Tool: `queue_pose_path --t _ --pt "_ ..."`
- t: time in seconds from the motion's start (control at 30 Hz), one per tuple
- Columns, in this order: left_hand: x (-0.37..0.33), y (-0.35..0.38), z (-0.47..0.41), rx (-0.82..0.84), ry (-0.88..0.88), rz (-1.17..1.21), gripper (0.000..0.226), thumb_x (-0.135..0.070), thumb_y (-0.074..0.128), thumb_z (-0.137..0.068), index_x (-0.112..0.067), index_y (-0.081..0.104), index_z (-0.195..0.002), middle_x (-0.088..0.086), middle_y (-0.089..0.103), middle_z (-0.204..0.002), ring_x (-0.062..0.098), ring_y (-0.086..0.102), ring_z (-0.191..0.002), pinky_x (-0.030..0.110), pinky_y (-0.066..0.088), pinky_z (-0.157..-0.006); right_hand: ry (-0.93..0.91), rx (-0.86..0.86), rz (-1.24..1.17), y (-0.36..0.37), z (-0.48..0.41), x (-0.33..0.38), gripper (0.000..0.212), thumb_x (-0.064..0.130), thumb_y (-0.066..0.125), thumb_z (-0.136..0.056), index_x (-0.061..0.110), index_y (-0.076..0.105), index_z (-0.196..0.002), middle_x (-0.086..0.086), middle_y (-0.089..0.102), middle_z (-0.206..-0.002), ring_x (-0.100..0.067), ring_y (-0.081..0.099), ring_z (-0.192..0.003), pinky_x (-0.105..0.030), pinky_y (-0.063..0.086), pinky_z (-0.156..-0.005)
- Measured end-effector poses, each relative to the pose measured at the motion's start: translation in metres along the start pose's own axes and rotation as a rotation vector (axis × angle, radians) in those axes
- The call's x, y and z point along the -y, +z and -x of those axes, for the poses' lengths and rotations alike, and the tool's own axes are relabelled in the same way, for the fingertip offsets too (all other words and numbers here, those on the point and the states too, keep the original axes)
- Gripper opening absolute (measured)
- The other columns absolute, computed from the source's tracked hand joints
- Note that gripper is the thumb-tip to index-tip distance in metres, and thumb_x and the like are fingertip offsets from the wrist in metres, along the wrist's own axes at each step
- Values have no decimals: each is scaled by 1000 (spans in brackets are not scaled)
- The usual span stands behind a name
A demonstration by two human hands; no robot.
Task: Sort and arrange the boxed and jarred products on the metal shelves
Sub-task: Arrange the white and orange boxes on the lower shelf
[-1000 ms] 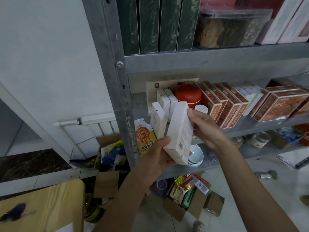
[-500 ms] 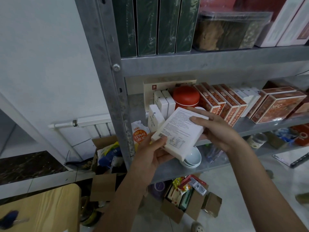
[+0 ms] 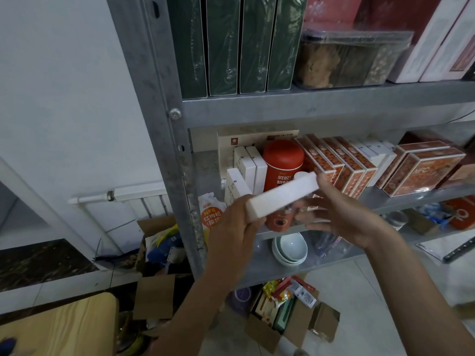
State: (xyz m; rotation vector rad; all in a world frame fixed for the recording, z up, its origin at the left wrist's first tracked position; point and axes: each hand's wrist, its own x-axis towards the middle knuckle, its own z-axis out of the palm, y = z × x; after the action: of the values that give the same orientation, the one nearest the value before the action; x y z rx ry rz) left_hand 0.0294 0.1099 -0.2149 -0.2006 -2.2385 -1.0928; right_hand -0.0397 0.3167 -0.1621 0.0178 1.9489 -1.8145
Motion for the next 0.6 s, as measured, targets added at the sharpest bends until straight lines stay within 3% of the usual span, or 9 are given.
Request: queue_pose_path --t 0.1,0.17,0.27,0.33,0.37,0.43,0.5,0.53,0.6 --pt "2 -5 -4 88 -428 473 24 -40 58 -92 -28 52 -112 -10 68 -106 5 66 -96 21 56 -70 -193 44 183 -4 4 -6 50 53 60 -76 27 61 -119 7 69 -117 -11 65 -109 -24 51 -84" --pt "8 -4 -8 89 -535 624 17 -33 56 -90 -30 55 -106 -16 70 -94 0 68 -88 16 53 -65 -287 65 171 -1 5 -11 42 32 64 -80 20 61 -121 8 71 -116 -9 66 -107 -22 55 -81" --pt "14 1 -10 120 -582 667 10 -26 54 -95 -30 55 -103 -18 69 -89 2 69 -89 12 52 -60 -350 -1 28 8 5 -19 39 18 65 -80 10 64 -118 -5 76 -102 -22 74 -87 -22 58 -72" --pt "18 5 -8 162 -534 443 18 -33 50 -97 -30 52 -115 -20 63 -104 9 63 -107 13 52 -68 -382 -106 -10 12 4 -22 32 13 66 -82 9 67 -114 -6 77 -90 -21 74 -75 -20 57 -65" --pt "22 8 -7 208 -478 244 32 -39 45 -98 -28 46 -129 -15 60 -120 13 56 -120 16 52 -80 -400 -178 -11 13 3 -23 28 10 66 -84 10 68 -112 -5 77 -86 -19 73 -72 -19 56 -63" --pt "31 14 -6 299 -311 -207 60 -46 32 -100 -26 14 -154 -3 24 -159 19 24 -144 30 36 -107 -443 -345 8 13 1 -25 27 9 66 -87 15 67 -113 1 77 -82 -11 71 -67 -16 54 -60" --pt "42 18 -7 333 -132 -475 65 -43 28 -103 -27 -12 -153 -5 -20 -160 20 -6 -150 30 15 -115 -500 -499 82 14 -2 -26 29 13 66 -90 22 64 -117 4 76 -91 -6 70 -71 -12 53 -61" --pt "47 20 -9 360 -76 -532 66 -38 31 -105 -24 -13 -152 -4 -26 -157 20 -13 -150 31 9 -117 -528 -558 145 15 -5 -26 30 16 66 -90 22 64 -120 3 74 -98 -6 70 -77 -12 53 -63" --pt "56 23 -11 424 -34 -587 67 -26 38 -104 -19 -5 -155 -2 -19 -161 21 -16 -149 38 7 -121 -585 -652 305 17 -9 -28 35 23 65 -91 18 63 -126 -1 72 -109 -11 70 -88 -13 54 -68"
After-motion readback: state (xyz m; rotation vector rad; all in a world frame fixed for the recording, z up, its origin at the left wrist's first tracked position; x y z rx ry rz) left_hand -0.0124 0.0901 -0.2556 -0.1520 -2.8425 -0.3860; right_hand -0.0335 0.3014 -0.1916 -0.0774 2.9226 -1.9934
